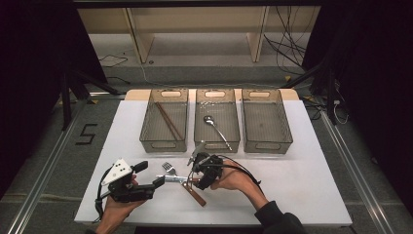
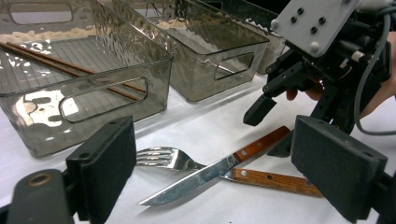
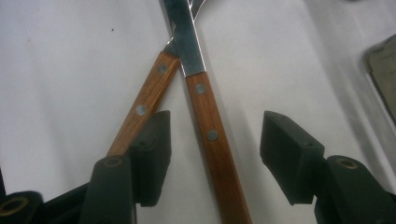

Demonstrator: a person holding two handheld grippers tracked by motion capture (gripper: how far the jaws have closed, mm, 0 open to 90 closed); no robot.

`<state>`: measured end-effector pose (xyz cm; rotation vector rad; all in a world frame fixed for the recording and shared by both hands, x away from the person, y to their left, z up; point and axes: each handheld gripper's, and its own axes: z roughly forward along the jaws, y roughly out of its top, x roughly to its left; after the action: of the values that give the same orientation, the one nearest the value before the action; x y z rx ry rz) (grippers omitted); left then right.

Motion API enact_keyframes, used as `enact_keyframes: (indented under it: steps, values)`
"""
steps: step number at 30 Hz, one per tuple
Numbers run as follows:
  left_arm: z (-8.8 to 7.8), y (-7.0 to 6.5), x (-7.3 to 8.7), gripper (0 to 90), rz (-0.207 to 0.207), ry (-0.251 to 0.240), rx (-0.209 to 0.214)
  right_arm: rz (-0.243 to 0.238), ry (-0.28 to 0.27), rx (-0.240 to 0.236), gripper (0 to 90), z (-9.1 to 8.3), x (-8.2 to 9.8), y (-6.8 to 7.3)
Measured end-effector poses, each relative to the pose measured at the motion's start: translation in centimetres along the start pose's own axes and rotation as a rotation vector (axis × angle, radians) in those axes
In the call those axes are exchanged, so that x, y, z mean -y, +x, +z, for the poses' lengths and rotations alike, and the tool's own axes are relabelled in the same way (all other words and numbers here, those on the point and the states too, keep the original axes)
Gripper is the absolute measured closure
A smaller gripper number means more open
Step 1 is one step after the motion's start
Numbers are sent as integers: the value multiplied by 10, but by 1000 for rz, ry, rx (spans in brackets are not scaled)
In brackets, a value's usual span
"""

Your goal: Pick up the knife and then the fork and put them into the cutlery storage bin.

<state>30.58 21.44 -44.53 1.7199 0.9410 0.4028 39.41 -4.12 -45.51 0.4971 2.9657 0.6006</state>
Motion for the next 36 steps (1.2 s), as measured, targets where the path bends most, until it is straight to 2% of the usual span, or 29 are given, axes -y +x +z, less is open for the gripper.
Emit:
enact_keyframes:
  steps: [6,16,17,19,21,27,36]
  values:
    - [0,0,0,138,0,1,0,-10,43,2,531,3,-3,2]
    - [0,0,0,138,-2,-2,0,-23,67,6,615,8,-5,3]
    - [0,0,0,138,2,1,0,-37,78,8,621,8,-5,3]
    - [0,0,0,138,1,0,1,-30,83,6,630,9,-6,3]
    - [0,0,0,138,1,0,0,-52,96,11,641,10,-6,3]
    - [0,0,0,138,1,0,0,-61,111,8,679,11,-9,5]
    - [0,0,0,138,-1,-4,0,-112,155,11,738,12,-15,7]
